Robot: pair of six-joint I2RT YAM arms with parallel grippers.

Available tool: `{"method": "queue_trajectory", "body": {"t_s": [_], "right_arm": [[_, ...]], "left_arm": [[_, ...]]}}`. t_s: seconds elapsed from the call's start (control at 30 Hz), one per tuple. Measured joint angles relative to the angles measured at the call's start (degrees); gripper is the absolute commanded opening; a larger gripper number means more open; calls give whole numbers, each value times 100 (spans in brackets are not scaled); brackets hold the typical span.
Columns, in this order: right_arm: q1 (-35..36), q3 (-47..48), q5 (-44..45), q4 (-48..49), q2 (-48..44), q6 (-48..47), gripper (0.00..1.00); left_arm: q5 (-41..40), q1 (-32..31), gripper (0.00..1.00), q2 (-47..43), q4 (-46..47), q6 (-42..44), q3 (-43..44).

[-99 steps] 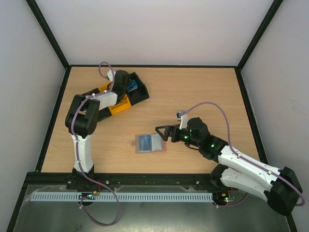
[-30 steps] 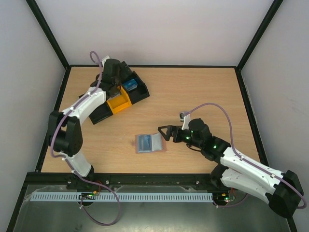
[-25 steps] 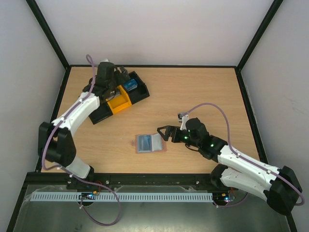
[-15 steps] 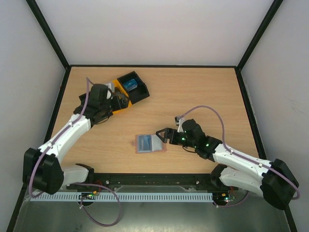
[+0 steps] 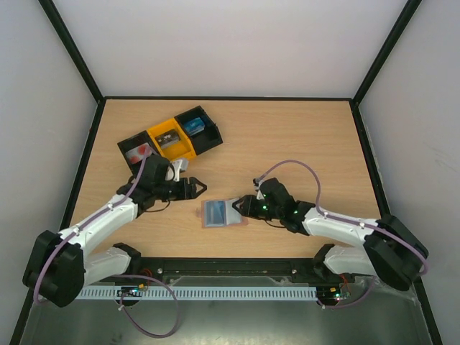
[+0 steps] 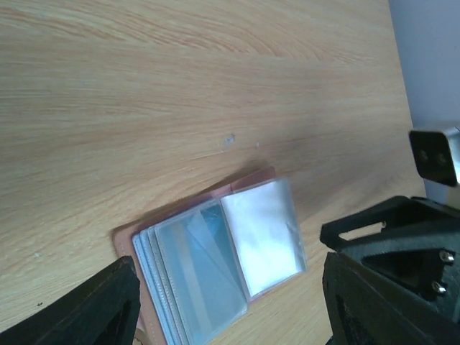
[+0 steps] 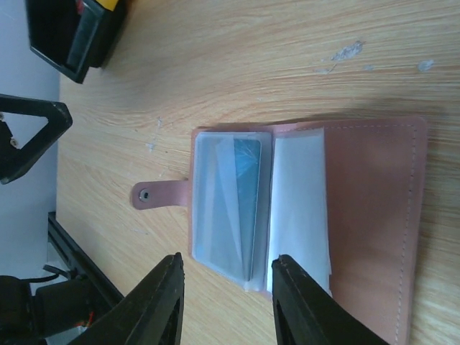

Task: Take the credit cards out of the card holder

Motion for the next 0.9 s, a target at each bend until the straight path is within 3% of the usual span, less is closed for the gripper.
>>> {"method": "queue_trajectory", "body": {"t_s": [0.47,0.9], "right_arm": [[656,673,380,-13,1388,-31,36],[907,1132,885,-306,2009,-238,41]], "left_arm": [[678,-247,64,-116,1602,-1139,-1440],[203,-260,47,468,1764,-1167,-1513]]}}
